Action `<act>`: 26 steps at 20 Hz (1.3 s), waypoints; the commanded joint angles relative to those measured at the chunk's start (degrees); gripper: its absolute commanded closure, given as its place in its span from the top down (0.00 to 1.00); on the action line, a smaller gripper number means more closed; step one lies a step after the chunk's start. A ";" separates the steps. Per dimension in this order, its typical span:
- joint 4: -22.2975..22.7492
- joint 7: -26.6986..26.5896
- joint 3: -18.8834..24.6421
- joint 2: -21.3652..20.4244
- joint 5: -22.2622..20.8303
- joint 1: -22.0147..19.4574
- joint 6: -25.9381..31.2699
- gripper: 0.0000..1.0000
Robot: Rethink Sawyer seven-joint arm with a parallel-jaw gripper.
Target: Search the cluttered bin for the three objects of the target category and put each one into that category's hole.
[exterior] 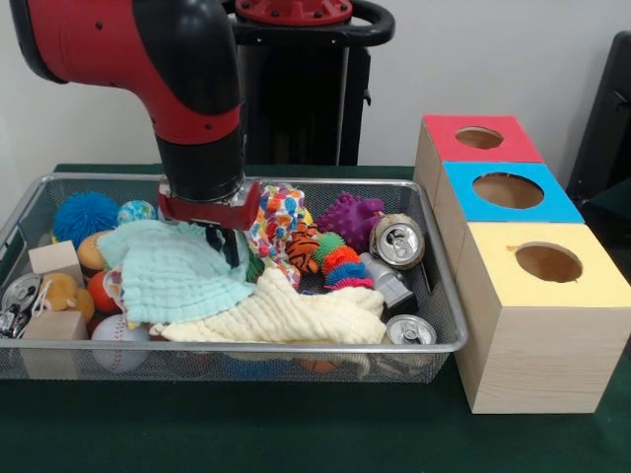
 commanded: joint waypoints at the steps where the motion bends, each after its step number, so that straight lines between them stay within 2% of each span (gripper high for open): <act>1: -2.28 6.51 1.60 -0.11 3.53 3.27 11.08 0.00; 5: -3.74 9.01 0.92 -0.82 5.73 5.28 15.33 0.00; 10: -5.01 13.22 -0.17 -1.11 8.71 8.49 17.85 0.00; 18: -5.35 16.73 -2.01 -1.04 13.96 12.32 18.65 0.00; 26: -6.31 17.98 -3.37 -0.29 17.65 14.65 19.13 0.00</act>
